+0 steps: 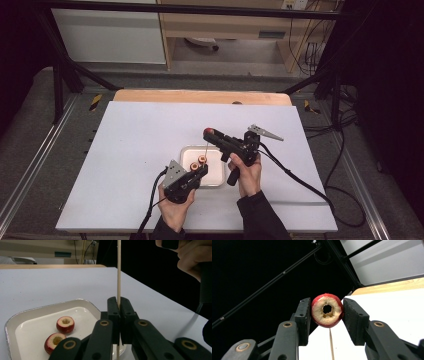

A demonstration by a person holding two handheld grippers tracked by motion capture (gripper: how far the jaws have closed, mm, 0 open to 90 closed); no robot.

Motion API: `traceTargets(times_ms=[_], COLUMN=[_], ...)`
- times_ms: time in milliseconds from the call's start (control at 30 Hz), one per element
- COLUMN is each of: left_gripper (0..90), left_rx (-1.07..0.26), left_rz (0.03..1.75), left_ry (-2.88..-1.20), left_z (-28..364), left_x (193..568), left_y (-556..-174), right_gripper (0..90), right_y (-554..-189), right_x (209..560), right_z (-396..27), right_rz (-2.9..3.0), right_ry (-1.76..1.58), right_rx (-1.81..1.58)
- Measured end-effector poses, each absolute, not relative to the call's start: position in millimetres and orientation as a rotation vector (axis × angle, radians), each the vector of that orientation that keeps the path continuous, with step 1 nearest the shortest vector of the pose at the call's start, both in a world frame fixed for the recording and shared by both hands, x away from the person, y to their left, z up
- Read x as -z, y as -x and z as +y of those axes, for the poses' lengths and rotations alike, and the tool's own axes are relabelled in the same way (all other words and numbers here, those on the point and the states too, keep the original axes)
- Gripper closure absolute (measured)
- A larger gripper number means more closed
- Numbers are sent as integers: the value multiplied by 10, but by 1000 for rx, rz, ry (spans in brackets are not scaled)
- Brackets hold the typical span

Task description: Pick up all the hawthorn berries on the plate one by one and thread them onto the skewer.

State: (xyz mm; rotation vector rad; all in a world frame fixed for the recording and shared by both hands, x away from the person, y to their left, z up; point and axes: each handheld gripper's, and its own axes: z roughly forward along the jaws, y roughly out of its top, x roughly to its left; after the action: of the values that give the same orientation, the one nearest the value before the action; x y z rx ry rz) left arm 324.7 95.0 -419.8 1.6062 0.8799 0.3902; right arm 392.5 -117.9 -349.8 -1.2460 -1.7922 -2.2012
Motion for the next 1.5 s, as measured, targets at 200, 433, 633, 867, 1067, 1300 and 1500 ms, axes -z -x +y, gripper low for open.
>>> traceTargets(times_ms=[200,433,633,867,1067,1300,1500], left_gripper=[886,886,887,886,886,886,887], left_rx=[-377,-363,-373,-379,-372,-373,-369], left_rz=[881,866,872,857,862,864,865], left_ry=[-1602,-1588,-1570,-1588,-1589,-1588,-1591], left_z=[949,934,1006,969,966,975,954], left_x=[4194,4190,4169,4174,4174,4167,4172], left_y=[-3252,-3254,-3228,-3226,-3234,-3249,-3262], right_gripper=[597,598,597,598,598,598,597], right_y=[-3930,-3947,-3959,-3968,-3954,-3951,-3954], right_x=[3505,3488,3465,3480,3483,3493,3486], right_z=[-1170,-1177,-1203,-1189,-1186,-1177,-1183], right_rz=[-1779,-1759,-1753,-1722,-1723,-1725,-1716], right_ry=[1245,1240,1249,1249,1240,1237,1232], right_rx=[2205,2186,2205,2199,2198,2195,2197])
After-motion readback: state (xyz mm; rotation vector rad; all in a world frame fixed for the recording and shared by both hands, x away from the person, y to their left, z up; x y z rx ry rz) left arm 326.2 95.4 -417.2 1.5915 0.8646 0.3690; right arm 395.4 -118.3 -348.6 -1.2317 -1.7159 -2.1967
